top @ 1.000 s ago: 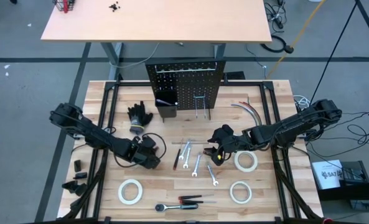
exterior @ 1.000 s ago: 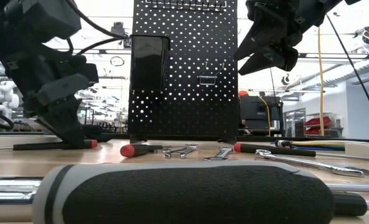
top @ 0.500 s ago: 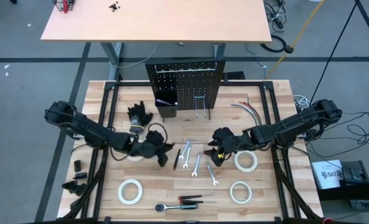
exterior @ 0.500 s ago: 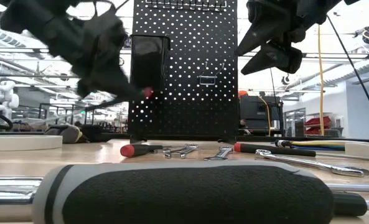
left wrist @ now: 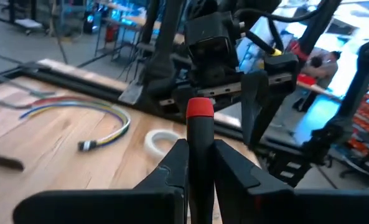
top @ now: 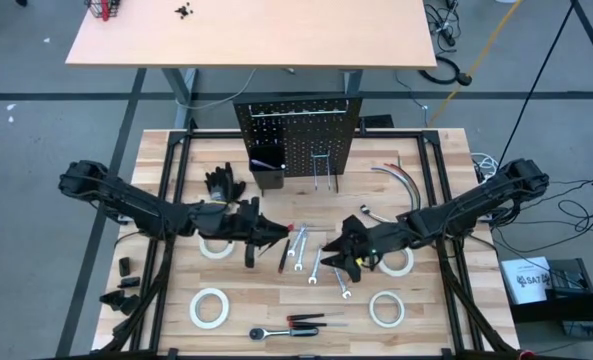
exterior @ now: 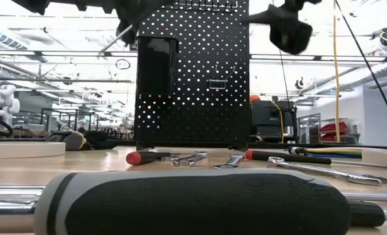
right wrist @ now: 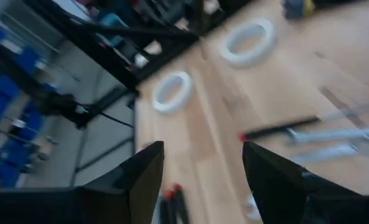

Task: Hang tools onto peg board
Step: Put the nut driver into the black bin on the peg board

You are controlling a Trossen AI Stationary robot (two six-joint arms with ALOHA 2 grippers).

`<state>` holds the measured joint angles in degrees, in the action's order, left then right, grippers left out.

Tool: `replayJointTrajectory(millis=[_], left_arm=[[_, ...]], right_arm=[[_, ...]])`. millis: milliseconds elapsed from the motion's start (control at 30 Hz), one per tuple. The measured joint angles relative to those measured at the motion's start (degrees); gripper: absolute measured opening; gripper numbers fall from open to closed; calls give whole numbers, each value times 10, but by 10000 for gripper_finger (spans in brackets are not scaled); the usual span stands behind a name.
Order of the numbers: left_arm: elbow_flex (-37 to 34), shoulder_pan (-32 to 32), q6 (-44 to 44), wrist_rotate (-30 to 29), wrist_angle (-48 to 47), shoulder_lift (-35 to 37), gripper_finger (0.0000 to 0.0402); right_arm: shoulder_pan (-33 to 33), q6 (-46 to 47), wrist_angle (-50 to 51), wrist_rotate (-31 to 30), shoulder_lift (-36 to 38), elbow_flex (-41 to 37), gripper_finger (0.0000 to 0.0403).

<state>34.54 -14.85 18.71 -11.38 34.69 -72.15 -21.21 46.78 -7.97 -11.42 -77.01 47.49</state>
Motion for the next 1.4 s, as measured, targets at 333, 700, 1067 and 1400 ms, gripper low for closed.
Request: replayJointTrajectory(millis=[333, 700, 1067, 1400], left_arm=[[0, 2, 3, 30, -5, -2, 44], [0, 2, 4, 81, 11, -2, 44], [0, -3, 4, 82, 91, -1, 44], [0, -1, -26, 81, 196, -1, 45]], right_arm=[[-3, -49, -116, 0, 0, 0, 212], [-3, -170, -150, 8, 0, 74, 212], [11, -379, -99, -112, -16, 198, 212], [58, -343, -134, -17, -79, 199, 212]])
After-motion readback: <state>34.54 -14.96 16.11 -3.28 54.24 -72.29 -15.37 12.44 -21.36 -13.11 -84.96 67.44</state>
